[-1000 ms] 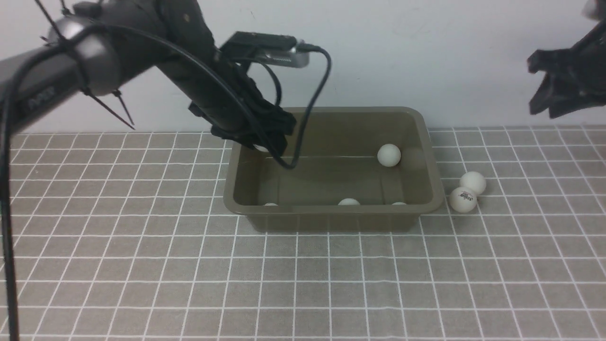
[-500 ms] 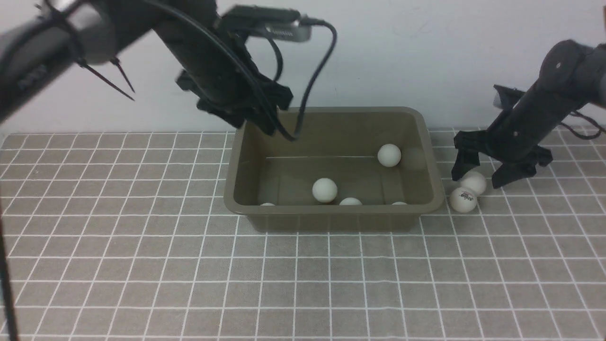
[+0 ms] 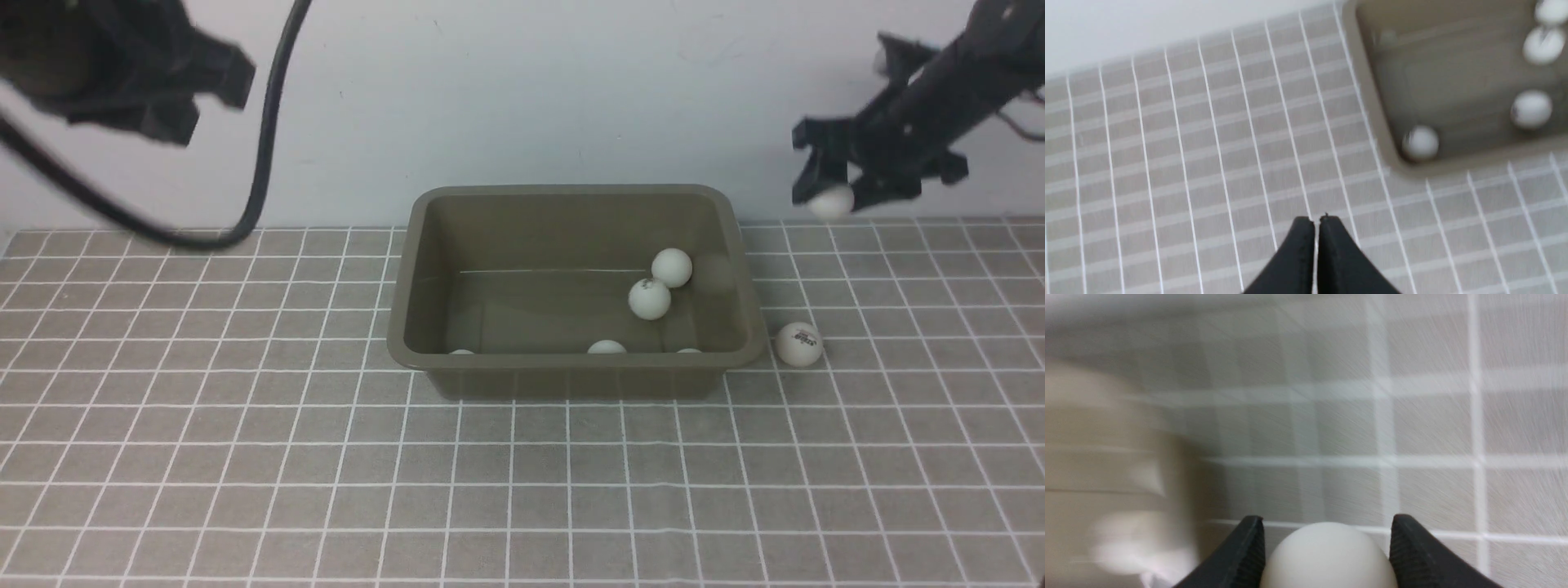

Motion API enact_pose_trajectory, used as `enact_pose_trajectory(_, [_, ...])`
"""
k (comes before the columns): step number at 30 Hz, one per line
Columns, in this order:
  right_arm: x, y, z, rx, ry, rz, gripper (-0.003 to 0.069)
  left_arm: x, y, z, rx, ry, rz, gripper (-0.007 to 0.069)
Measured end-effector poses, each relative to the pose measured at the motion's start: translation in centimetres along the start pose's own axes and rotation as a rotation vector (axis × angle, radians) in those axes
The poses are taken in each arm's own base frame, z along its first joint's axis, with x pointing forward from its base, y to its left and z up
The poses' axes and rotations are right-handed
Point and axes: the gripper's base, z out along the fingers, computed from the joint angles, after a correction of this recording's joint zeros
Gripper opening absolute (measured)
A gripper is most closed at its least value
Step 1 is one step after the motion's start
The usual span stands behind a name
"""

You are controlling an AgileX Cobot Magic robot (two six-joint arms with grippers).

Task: Put the table tennis balls into the box on the grey coffee tablecloth.
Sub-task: 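Release the ping pong ball into the bin and lift the gripper away, then reach for and grasp a ping pong ball on the table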

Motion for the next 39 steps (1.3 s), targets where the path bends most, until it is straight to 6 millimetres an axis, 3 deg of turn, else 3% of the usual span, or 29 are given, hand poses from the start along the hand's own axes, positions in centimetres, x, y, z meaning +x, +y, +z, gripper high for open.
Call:
enact_pose_trajectory(1, [-0.4, 1.8, -1.6, -0.032, -0.033, -0.044, 0.036, 1.6, 0.0, 0.8, 0.001, 0.023, -0.014, -0.0005])
enact_pose_trajectory(3, [-0.5, 3.6, -2.6, -0.063, -0.051, -0.095, 0.036, 2.8, -0.1, 1.4, 0.004, 0.033, -0.023, -0.0005])
enact_pose_trajectory(4, [-0.3, 5.7, -3.3, -0.093, -0.063, -0.158, 0.036, 4.6, -0.2, 2.4, 0.012, 0.05, -0.04, -0.0005])
enact_pose_trajectory(5, [0.2, 7.6, -3.2, -0.118, -0.056, -0.213, 0.036, 5.8, -0.3, 3.2, 0.02, 0.064, -0.047, -0.0005])
enact_pose_trajectory(6, [0.3, 7.8, -3.2, -0.12, -0.055, -0.22, 0.036, 6.0, -0.3, 3.4, 0.022, 0.066, -0.048, -0.0005])
enact_pose_trajectory(7, [0.9, 9.3, -2.8, -0.136, -0.034, -0.259, 0.0363, 7.3, -0.4, 4.3, 0.032, 0.084, -0.054, -0.0005])
enact_pose_trajectory(10, [2.4, 12.2, -1.9, -0.143, -0.002, -0.342, 0.0452, 9.1, -0.6, 5.7, 0.041, 0.121, -0.059, -0.0005])
enact_pose_trajectory(11, [2.8, 12.9, -1.8, -0.129, 0.008, -0.375, 0.0517, 9.7, -0.6, 6.2, 0.041, 0.136, -0.059, -0.0005])
enact_pose_trajectory(13, [3.1, 13.1, -1.6, -0.097, 0.015, -0.406, 0.0576, 10.0, -0.6, 6.3, 0.04, 0.14, -0.061, -0.0005])
enact_pose_trajectory(15, [3.0, 12.6, -1.6, -0.045, 0.015, -0.429, 0.0585, 10.0, -0.6, 6.4, 0.037, 0.129, -0.059, -0.0005])
enact_pose_trajectory(17, [2.5, 11.5, -1.7, 0.013, 0.006, -0.439, 0.054, 9.9, -0.5, 6.4, 0.032, 0.121, -0.057, -0.0005])
enact_pose_trajectory(19, [1.9, 9.6, -2.1, 0.072, -0.002, -0.414, 0.0423, 9.9, -0.5, 6.2, 0.03, 0.114, -0.055, -0.0005])
enact_pose_trajectory(20, [1.5, 8.2, -2.4, 0.098, -0.004, -0.384, 0.0335, 9.9, -0.5, 6.1, 0.028, 0.112, -0.053, -0.0005])
enact_pose_trajectory(21, [1.2, 5.9, -2.9, 0.129, 0.002, -0.333, 0.0197, 9.9, -0.4, 6.1, 0.026, 0.109, -0.051, -0.0005])
enact_pose_trajectory(23, [1.2, 2.8, -3.3, 0.16, 0.022, -0.245, 0.0071, 9.9, -0.4, 6.0, 0.023, 0.106, -0.05, -0.0005])
enact_pose_trajectory(25, [1.8, -0.4, -3.1, 0.163, 0.065, -0.13, 0.0015, 10.0, -0.4, 5.9, 0.023, 0.102, -0.05, -0.0005])
enact_pose_trajectory(28, [3.5, -2.9, -1.6, 0.135, 0.153, -0.028, 0.0004, 10.0, -0.4, 5.8, 0.023, 0.101, -0.05, -0.0005])
enact_pose_trajectory(31, [5.7, -3.4, 1.1, 0.087, 0.267, -0.007, 0.005, 9.9, -0.4, 5.8, 0.023, 0.1, -0.05, -0.0005])
enact_pose_trajectory(35, [7.1, -2.6, 3.1, 0.059, 0.332, -0.029, 0.0174, 9.9, -0.3, 5.8, 0.015, 0.098, -0.043, -0.0005])
enact_pose_trajectory(37, [7.2, -1.9, 3.7, 0.057, 0.322, -0.048, 0.026, 9.9, -0.2, 5.8, 0.009, 0.093, -0.038, -0.0005])
enact_pose_trajectory(39, [7.1, -1.0, 4.6, 0.089, 0.28, -0.106, 0.0391, 9.7, -0.2, 5.8, 0.008, 0.076, -0.036, -0.0005])
